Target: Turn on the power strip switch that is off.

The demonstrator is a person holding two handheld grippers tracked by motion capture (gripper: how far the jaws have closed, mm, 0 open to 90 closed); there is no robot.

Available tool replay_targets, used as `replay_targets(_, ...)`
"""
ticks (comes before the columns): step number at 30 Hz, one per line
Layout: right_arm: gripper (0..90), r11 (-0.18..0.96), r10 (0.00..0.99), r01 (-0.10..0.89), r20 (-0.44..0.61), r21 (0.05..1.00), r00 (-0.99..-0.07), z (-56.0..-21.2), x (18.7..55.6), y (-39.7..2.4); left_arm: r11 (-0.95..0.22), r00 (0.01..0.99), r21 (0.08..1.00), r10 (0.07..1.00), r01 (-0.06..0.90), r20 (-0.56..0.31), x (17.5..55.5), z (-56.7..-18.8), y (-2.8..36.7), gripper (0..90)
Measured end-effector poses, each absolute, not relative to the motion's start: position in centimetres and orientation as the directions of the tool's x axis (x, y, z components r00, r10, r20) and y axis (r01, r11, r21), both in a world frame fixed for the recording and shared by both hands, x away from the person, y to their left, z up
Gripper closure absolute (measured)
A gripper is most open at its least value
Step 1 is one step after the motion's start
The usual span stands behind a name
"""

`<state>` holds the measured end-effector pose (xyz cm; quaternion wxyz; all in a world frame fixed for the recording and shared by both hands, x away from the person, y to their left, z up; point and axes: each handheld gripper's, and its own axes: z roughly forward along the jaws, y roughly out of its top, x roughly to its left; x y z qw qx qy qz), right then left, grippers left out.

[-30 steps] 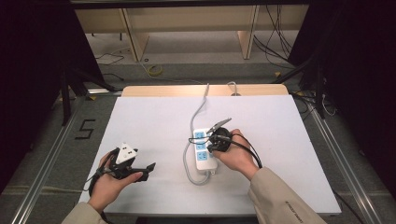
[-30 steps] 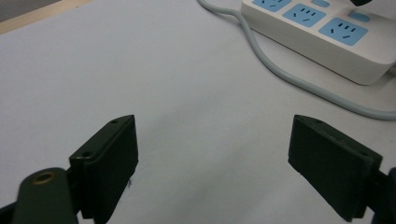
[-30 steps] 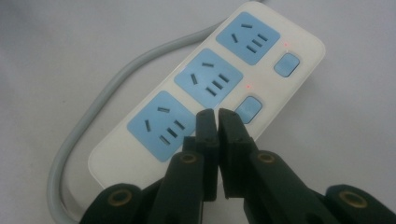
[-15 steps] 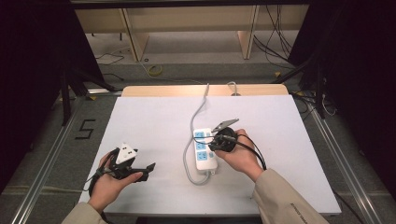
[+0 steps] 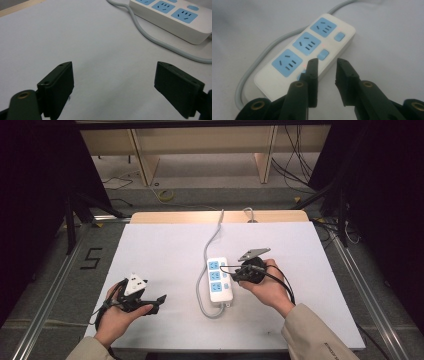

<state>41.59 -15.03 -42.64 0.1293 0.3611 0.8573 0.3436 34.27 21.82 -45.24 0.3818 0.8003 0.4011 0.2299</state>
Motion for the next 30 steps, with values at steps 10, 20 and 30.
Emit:
replay_targets(10, 63.7, 0.458, 0.724, 0.536, 0.052, 0.709, -0.688, -42.6, 40.9, -17.3, -0.384, 0.569, 0.796, 0.820, 0.468, 0.061, 34.2, -45.2, 21.8, 15.8)
replay_targets(20, 57.5, 0.414, 0.743, 0.523, 0.056, 0.745, -0.667, -42.4, 40.1, -19.1, -0.384, 0.569, 0.795, 0.820, 0.469, 0.061, 34.3, -45.2, 21.8, 15.8)
replay_targets(30, 51.2, 0.398, 0.748, 0.514, 0.056, 0.760, -0.661, -42.6, 39.4, -20.7, -0.383, 0.568, 0.795, 0.821, 0.470, 0.060, 34.3, -45.3, 21.8, 15.8)
